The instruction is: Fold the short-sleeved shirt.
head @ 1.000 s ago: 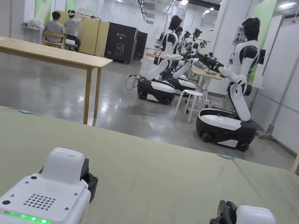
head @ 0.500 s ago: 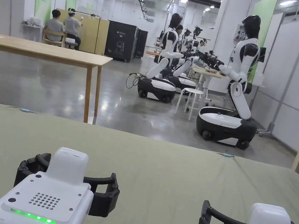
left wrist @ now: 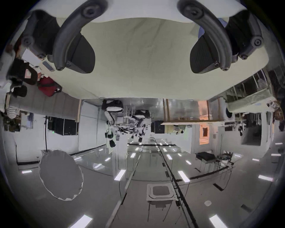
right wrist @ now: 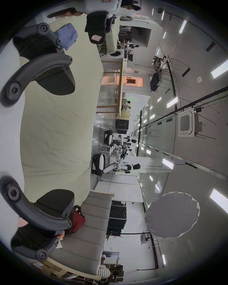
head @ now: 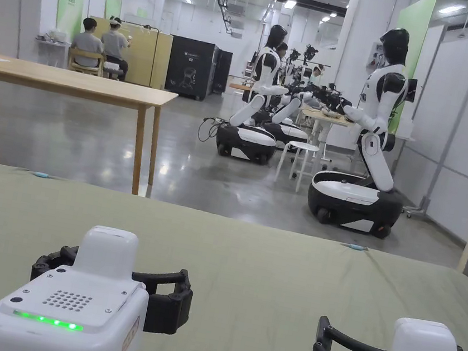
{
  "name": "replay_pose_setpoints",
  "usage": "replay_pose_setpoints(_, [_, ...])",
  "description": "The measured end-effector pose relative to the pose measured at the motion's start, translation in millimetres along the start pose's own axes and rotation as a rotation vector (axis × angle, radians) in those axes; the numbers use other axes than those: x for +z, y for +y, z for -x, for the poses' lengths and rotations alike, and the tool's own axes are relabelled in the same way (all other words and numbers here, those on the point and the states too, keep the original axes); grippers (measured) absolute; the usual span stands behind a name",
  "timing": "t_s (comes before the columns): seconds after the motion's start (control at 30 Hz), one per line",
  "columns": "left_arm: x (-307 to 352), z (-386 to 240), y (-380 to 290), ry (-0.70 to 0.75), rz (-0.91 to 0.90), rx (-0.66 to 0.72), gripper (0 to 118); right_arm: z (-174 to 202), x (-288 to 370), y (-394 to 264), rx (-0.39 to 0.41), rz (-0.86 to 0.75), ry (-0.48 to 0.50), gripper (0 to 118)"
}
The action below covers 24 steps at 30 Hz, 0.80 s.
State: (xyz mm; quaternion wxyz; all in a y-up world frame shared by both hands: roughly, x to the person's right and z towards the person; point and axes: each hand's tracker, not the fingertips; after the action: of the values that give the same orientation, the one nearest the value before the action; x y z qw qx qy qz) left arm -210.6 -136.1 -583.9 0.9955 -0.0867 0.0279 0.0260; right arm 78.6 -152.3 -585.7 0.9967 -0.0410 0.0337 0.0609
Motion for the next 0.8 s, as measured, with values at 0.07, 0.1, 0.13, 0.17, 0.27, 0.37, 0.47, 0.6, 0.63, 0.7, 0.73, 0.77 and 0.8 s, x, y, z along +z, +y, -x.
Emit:
replay_pose_setpoints(0.07, [0.2,0.4,4.1,0.002,0.019,-0.003,118,-1.3,0.5,-0.3,0.000,0.005,0.002,118])
replay_pose_setpoints(0.1, [0.2,-1.4,5.2,0.023,0.021,-0.013,118,-1.7,0.8,-0.5,-0.001,0.008,0.001,118])
replay_pose_setpoints(0.13, [1.5,-3.1,6.3,0.052,0.016,-0.039,118,-2.4,0.8,-0.6,-0.003,0.012,0.001,118])
replay_pose_setpoints(0.17, [3.0,-5.0,6.9,0.074,0.007,-0.073,118,-3.1,0.6,-0.5,-0.006,0.015,0.003,118])
replay_pose_setpoints(0.27, [6.8,-7.3,7.1,0.059,-0.014,-0.100,118,-3.8,0.6,1.2,-0.015,0.020,0.007,118])
replay_pose_setpoints(0.37, [7.3,-5.5,8.4,0.015,-0.006,-0.085,118,-3.5,1.3,3.5,-0.012,0.017,0.008,118])
replay_pose_setpoints(0.47, [7.7,-3.7,9.3,0.022,0.002,-0.062,118,-3.4,2.0,5.5,-0.007,0.014,0.010,118])
replay_pose_setpoints(0.6, [7.3,-2.5,11.4,0.027,0.004,-0.054,118,-4.0,2.5,6.6,-0.006,0.015,0.011,118])
replay_pose_setpoints(0.63, [7.2,-2.2,12.2,0.029,0.006,-0.053,118,-4.3,2.6,6.6,-0.005,0.015,0.011,118])
replay_pose_setpoints(0.7, [7.3,-2.3,12.5,0.028,0.008,-0.058,118,-4.9,2.3,6.6,-0.007,0.017,0.009,118])
replay_pose_setpoints(0.73, [7.6,-2.5,12.6,0.025,0.006,-0.066,118,-5.3,2.2,6.5,-0.008,0.019,0.009,118])
replay_pose_setpoints(0.77, [8.2,-3.0,12.7,0.020,0.004,-0.076,118,-5.6,2.0,6.4,-0.011,0.021,0.010,118])
replay_pose_setpoints(0.8, [9.5,-4.4,12.7,0.017,0.004,-0.079,118,-5.9,1.9,6.4,-0.013,0.023,0.011,118])
